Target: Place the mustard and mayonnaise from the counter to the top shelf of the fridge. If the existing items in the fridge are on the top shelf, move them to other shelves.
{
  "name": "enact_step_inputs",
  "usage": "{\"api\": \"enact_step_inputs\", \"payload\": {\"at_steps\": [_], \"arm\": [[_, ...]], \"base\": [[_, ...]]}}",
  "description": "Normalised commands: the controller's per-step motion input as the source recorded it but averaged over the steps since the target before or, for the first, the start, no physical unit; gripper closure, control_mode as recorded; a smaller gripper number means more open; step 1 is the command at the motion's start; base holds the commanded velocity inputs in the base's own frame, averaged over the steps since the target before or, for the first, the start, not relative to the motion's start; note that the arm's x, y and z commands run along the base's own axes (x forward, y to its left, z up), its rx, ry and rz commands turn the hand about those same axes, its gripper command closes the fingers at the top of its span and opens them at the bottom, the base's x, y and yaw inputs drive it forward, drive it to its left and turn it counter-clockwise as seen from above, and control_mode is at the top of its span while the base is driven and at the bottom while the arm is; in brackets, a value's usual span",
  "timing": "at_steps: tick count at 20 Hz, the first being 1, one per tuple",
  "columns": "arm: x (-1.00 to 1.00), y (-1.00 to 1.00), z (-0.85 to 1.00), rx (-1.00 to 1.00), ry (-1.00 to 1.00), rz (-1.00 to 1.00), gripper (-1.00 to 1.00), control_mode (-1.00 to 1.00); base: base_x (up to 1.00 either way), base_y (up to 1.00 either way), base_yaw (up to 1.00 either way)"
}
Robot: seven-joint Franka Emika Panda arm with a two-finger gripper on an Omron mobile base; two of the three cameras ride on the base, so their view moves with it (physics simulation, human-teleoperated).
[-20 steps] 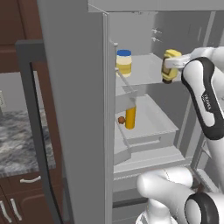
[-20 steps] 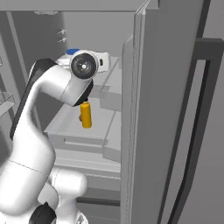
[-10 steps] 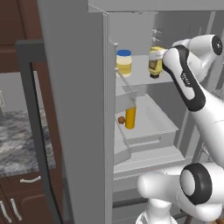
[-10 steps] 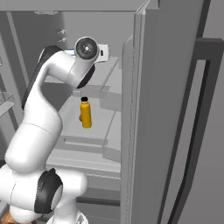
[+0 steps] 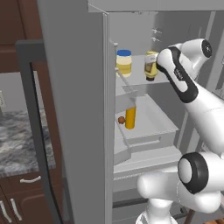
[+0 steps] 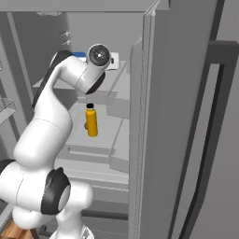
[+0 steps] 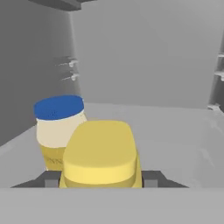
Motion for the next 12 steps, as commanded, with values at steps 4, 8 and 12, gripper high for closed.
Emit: {"api": "enact_step_inputs", "payload": {"at_steps": [4, 8, 12], "arm": [[0.30, 0.03, -0.31, 0.00, 0.00, 0.00, 1.00, -1.00], [0.42, 0.03, -0.12, 0.00, -0.05, 0.00, 1.00, -1.00], [0.52, 0.02, -0.24, 0.00, -0.10, 0.00, 1.00, -1.00]], "base": [[0.00, 0.00, 0.00], [0.00, 0.00, 0.00], [0.00, 0.00, 0.00]]}}
